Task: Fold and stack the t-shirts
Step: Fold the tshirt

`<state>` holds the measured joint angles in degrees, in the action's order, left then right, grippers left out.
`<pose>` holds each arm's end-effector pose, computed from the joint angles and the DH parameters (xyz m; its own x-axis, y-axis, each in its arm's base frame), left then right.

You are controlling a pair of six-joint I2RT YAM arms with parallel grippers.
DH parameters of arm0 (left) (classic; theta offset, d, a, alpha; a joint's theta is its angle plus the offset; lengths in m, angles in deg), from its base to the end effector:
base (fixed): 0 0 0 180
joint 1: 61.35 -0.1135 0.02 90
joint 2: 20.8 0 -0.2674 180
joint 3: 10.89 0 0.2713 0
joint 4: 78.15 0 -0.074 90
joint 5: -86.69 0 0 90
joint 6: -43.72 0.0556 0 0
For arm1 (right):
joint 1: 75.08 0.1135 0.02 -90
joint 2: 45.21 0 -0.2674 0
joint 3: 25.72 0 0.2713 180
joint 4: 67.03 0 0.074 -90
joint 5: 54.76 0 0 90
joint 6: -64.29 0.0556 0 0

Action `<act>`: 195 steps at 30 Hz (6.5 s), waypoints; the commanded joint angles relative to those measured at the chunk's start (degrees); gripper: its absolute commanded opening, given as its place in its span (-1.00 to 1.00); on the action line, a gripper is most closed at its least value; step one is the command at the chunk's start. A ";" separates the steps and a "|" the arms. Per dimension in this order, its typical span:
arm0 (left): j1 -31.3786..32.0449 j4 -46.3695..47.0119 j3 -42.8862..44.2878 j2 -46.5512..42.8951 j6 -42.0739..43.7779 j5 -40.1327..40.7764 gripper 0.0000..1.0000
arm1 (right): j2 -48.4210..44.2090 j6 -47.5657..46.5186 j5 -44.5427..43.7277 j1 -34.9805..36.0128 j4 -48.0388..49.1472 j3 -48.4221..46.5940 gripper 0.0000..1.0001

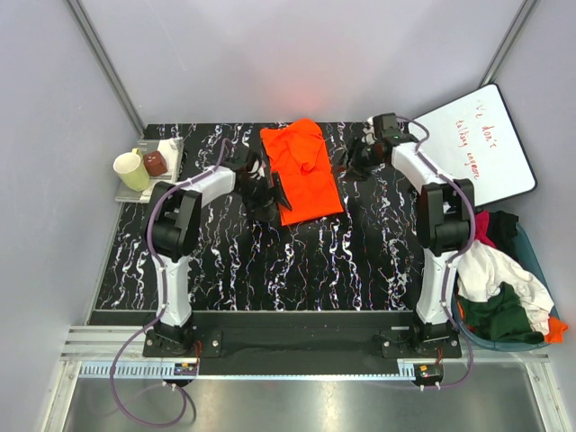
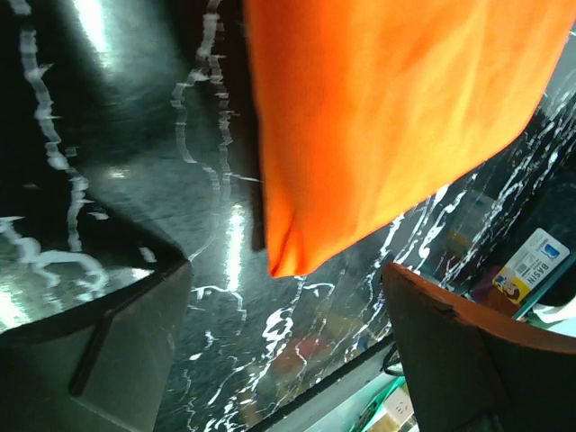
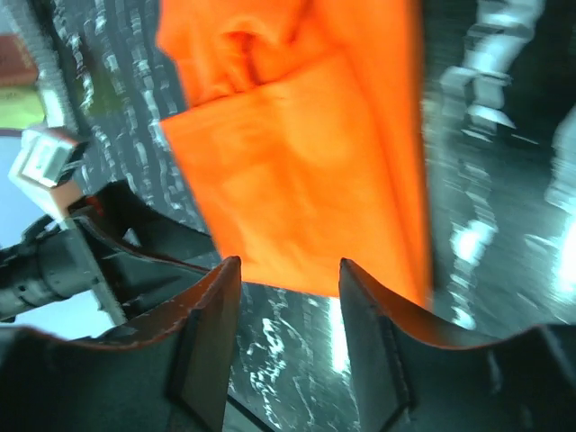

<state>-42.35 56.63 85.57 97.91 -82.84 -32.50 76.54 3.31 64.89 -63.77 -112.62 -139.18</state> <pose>0.4134 -0.1710 0.1321 -0.9761 -0.2139 -0.0394 -0.1500 0.7933 -0.5901 0.4862 0.1253 0.2030 -0.9141 0.2471 -0.3216 -0.0148 0.7720 0.6354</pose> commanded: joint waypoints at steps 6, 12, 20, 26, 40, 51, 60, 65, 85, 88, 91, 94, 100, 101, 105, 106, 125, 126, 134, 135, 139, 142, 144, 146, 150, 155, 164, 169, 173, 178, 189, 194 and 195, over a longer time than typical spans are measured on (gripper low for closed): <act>2.44 2.92 5.09 5.29 -3.26 0.19 0.23 | 3.75 -1.07 -0.91 -1.38 -2.24 9.63 0.16; 2.70 2.92 5.53 6.62 -4.84 0.54 -1.00 | 6.57 -0.10 1.99 -1.29 -6.29 8.57 0.10; 2.70 2.48 3.69 4.16 -4.58 -1.13 -1.00 | 3.06 -2.56 5.24 -0.68 -8.40 15.85 -0.97; 3.14 1.16 -3.85 -3.13 -2.30 -1.22 -1.00 | -2.65 -4.49 7.00 0.55 -8.31 24.11 -1.00; 13.60 -7.10 -21.62 -26.16 2.10 2.91 -1.00 | -23.73 -3.71 9.73 5.47 -10.60 37.75 -1.00; 13.26 -14.92 -7.24 -30.30 8.25 10.11 -1.00 | -24.31 -4.32 6.39 5.65 -13.59 18.46 -1.00; 5.61 -15.10 5.43 -21.08 9.93 8.37 -1.00 | -5.77 -6.69 5.42 5.21 -13.94 -3.96 -1.00; 1.22 -15.01 13.59 -10.62 8.79 0.91 -1.00 | 2.86 -7.31 5.16 4.86 -13.94 -13.90 -0.99; -6.70 -14.14 23.92 -1.72 5.96 -2.80 0.98 | 28.26 0.33 5.25 3.02 -13.85 -48.44 -0.82; -6.70 -13.79 18.22 -6.12 6.76 -1.49 0.98 | 31.70 2.53 2.26 2.93 -12.27 -50.92 -0.19; -6.61 -12.29 10.84 -10.77 7.20 -1.92 0.98 | 31.53 3.07 0.77 2.93 -8.85 -50.58 0.99; -6.61 -11.06 3.98 -15.78 8.51 -1.05 0.98 | 26.46 1.84 0.41 2.93 -7.88 -47.96 1.00; -6.61 -8.69 -1.24 -19.49 9.22 2.03 0.98 | 10.29 -1.41 -1.79 3.02 -2.61 -28.38 1.00; -6.61 -8.34 -0.80 -18.01 8.96 2.12 0.98 | 9.13 -1.68 -1.70 3.02 -2.34 -26.86 1.00; -6.52 -7.02 5.42 -10.80 6.94 2.03 0.98 | 7.88 -0.19 0.49 3.10 -1.29 -22.28 0.99; -6.52 -6.06 6.83 -9.22 6.50 1.94 0.98 | 8.67 0.16 0.50 3.10 -1.11 -22.45 1.00; -6.61 -0.86 45.87 24.36 -7.19 -0.53 -1.00 | 1.91 -1.24 0.76 1.52 -2.60 -10.77 0.96; -6.87 -1.12 45.18 24.54 -8.17 0.18 -1.00 | 1.47 -1.42 0.67 1.61 -2.69 -10.24 0.96; -9.95 -3.85 37.36 22.36 -7.31 6.51 -1.00 | 0.94 -2.91 -0.03 1.08 -3.66 -8.74 0.97; -10.21 -3.94 36.82 21.65 -6.69 6.95 -1.00 | 1.29 -2.91 0.06 1.08 -3.57 -8.91 0.97; -10.74 -2.28 35.85 15.86 -3.09 4.15 -1.00 | 2.78 -2.91 0.76 1.17 -3.57 -10.76 0.92; -10.04 2.29 33.93 10.94 -2.38 -0.42 -1.00 | 5.59 -2.56 3.12 0.99 -3.48 -14.53 0.52; -9.16 6.50 32.61 8.48 -3.96 -2.44 -1.00 | 8.92 -2.12 4.97 1.08 -3.57 -18.83 -0.17; -8.28 9.31 32.25 8.46 -7.03 -5.07 -1.00 | 12.52 -1.07 6.99 1.17 -3.57 -23.82 -1.00; -6.62 10.56 36.62 13.45 -10.46 -7.72 -1.00 | 19.91 0.60 9.02 1.08 -4.97 -34.03 -1.00; -4.24 11.70 42.79 23.38 -16.52 -12.38 -1.00 | 29.75 5.25 12.27 1.17 -6.64 -45.47 -1.00; -5.47 12.51 37.17 26.83 -21.19 -8.61 -1.00 | 33.29 6.58 6.92 1.08 -6.73 -43.46 -1.00; -8.72 6.97 37.61 26.48 -17.68 -4.30 -1.00 | 32.58 4.47 1.29 1.08 -7.00 -40.03 -1.00; -10.48 3.62 37.44 25.43 -14.25 -2.89 -1.00 | 32.41 3.77 1.37 1.08 -7.52 -37.92 -1.00; -10.39 2.91 33.23 22.02 -9.86 -6.22 -1.00 | 30.22 2.37 3.39 1.08 -7.79 -33.79 -1.00; -9.86 10.91 18.02 2.68 -7.30 -10.71 -1.00 | 16.24 -2.03 4.01 1.35 -7.61 -26.50 -1.00; -8.29 14.68 9.67 1.08 -9.23 -11.85 -1.00 | 15.27 -1.68 4.80 1.35 -7.61 -25.53 -1.00; -7.85 14.69 9.14 1.78 -9.41 -12.20 -1.00 | 15.44 -1.59 4.89 1.35 -7.61 -25.61 -1.00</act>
<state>-51.87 68.28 98.75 99.36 -91.41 -42.05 95.71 2.72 68.98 -62.39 -120.16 -165.17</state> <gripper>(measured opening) 0.005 0.009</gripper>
